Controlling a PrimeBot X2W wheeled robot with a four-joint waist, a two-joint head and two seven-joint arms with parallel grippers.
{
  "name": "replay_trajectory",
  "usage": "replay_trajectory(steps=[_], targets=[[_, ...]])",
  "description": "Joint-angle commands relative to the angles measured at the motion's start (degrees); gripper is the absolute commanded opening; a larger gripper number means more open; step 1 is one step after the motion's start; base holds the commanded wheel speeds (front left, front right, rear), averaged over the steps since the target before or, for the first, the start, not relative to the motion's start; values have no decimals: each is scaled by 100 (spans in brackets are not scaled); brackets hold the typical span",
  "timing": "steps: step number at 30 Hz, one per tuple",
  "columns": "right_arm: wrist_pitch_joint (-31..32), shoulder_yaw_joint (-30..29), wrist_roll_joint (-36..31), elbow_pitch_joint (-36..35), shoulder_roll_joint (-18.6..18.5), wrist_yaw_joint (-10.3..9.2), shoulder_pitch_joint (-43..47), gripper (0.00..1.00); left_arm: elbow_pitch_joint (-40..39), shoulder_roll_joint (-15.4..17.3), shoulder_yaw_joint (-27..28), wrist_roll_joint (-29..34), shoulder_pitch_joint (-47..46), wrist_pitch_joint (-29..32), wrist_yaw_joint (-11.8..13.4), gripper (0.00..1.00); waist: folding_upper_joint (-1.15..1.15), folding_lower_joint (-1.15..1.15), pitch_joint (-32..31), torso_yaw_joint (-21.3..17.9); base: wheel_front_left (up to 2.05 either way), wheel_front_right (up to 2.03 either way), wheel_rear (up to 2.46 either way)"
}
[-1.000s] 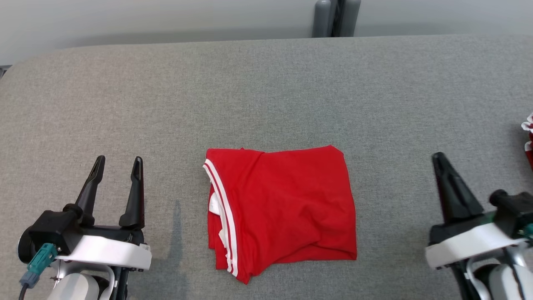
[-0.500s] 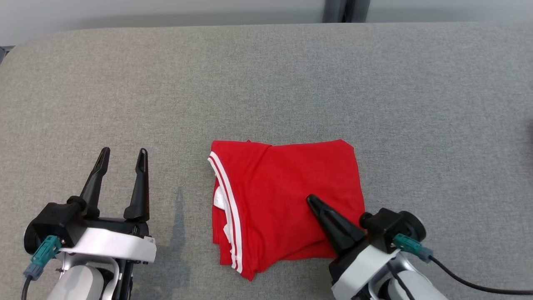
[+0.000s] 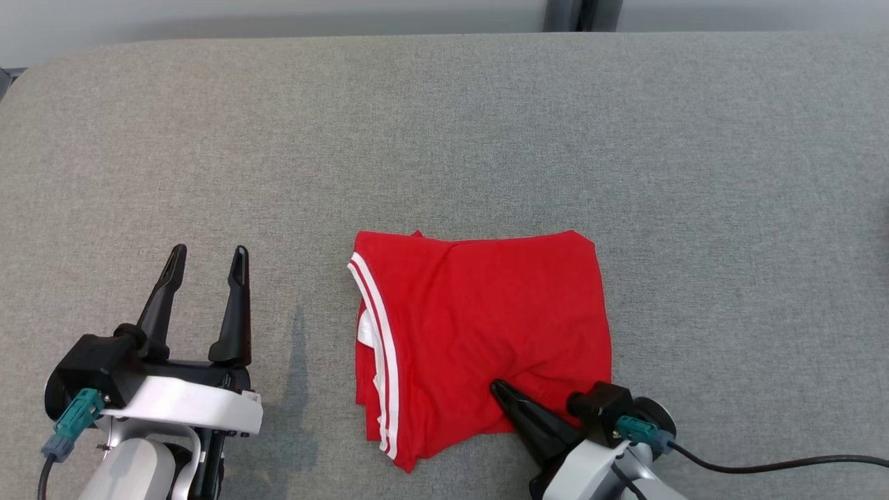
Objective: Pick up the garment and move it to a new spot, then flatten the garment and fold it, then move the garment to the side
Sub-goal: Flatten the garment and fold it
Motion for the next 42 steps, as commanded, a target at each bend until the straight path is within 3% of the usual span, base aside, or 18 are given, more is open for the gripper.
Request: replay_trajectory(steps=[1,8,14,19,25,28,29,36,42], targets=[[-28,136,143,98,51,4,29,0,23,10,32,-9,-61,-24,-33,100,0,0,5,-8,0,0,0],[-99,626,549,4,157,8,-38,0,69,13,55,-28,-59,-36,-57,100,0,0,7,-45,0,0,0],[-159,507,559,-759,11,6,-8,0,86,43,94,-29,29,-44,-21,100,0,0,-87,-128,0,0,0],[-157,-209,321,-1756,-170,5,257,0,27,62,164,-45,70,-47,43,100,0,0,-219,-210,0,0,0],[-158,-1839,-212,-2464,-266,1,664,0,-45,55,231,-46,196,-47,133,100,0,0,-427,-289,0,0,0],[-91,-2660,-458,-2626,-241,2,844,65,-97,55,235,-49,239,-42,166,100,0,0,-532,-303,0,0,0],[-44,-2877,-536,-2658,-230,2,897,100,-108,56,233,-47,265,-40,185,100,0,0,-572,-304,0,0,0],[298,-3865,-880,-2734,-159,2,1198,100,-302,81,261,-47,417,-11,293,100,0,0,-834,-293,0,0,0],[577,-4228,-1082,-2745,-72,1,1474,100,-385,154,158,-15,639,69,269,100,0,0,-1179,-270,0,0,0]])
